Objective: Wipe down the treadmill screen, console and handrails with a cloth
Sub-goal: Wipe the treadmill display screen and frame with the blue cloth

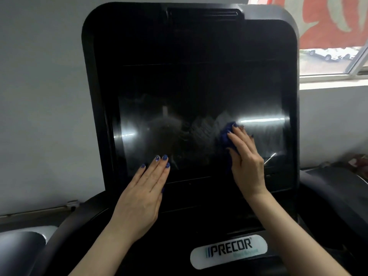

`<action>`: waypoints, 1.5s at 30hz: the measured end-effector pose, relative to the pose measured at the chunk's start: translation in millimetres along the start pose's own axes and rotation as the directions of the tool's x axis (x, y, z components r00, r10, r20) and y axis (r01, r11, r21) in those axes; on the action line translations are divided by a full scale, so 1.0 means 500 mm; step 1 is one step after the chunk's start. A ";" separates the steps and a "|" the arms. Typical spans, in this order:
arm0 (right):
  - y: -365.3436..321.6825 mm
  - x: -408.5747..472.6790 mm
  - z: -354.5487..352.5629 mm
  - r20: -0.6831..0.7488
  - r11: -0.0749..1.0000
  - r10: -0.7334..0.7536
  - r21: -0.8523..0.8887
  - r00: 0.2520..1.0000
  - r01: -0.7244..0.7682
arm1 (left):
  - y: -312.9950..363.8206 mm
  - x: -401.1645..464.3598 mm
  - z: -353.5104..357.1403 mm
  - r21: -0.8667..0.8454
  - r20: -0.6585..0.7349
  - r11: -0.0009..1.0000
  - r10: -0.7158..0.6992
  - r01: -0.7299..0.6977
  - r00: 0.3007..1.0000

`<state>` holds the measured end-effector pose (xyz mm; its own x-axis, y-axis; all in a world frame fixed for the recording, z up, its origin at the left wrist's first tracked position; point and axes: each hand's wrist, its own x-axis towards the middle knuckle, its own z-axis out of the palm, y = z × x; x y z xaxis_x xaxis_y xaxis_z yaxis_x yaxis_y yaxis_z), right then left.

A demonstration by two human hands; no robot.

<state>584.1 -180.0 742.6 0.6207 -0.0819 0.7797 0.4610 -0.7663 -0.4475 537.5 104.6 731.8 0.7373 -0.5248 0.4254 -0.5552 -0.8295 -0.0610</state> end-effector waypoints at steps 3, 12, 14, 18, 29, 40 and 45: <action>0.001 0.051 -0.003 -0.043 0.999 0.048 -0.024 0.998 -0.049 | 0.002 0.001 -0.001 -0.011 0.000 1.000 -0.008 0.008 1.000; 0.039 0.016 -0.027 -0.041 0.999 0.029 -0.035 0.999 -0.031 | 0.038 0.025 0.006 -0.035 -0.008 0.999 0.026 -0.026 1.000; 0.042 0.045 -0.032 -0.064 0.998 0.045 -0.034 0.997 -0.048 | 0.040 0.025 0.010 -0.031 -0.002 0.999 0.025 -0.025 1.000; 0.051 0.054 -0.042 -0.076 0.998 0.047 -0.043 0.996 -0.051 | 0.043 0.023 0.014 -0.041 -0.003 0.999 0.016 -0.016 1.000; 0.091 0.063 -0.076 -0.091 0.997 0.063 -0.043 0.994 -0.067 | 0.100 0.060 0.028 -0.082 -0.006 0.996 0.045 -0.045 0.999; 0.160 0.069 -0.123 -0.102 0.995 0.046 -0.085 0.994 -0.055 | 0.105 0.065 0.038 -0.071 -0.003 0.997 0.043 -0.043 0.999; 0.180 -0.002 -0.145 -0.067 0.988 0.014 -0.150 0.998 -0.024 | 0.106 0.065 0.038 -0.079 -0.007 0.996 0.040 -0.040 0.999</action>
<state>579.0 -295.2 733.5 0.5836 -0.1350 0.8008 0.3455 -0.8511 -0.3953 539.4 39.9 725.3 0.7119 -0.5563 0.4286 -0.6132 -0.7899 -0.0068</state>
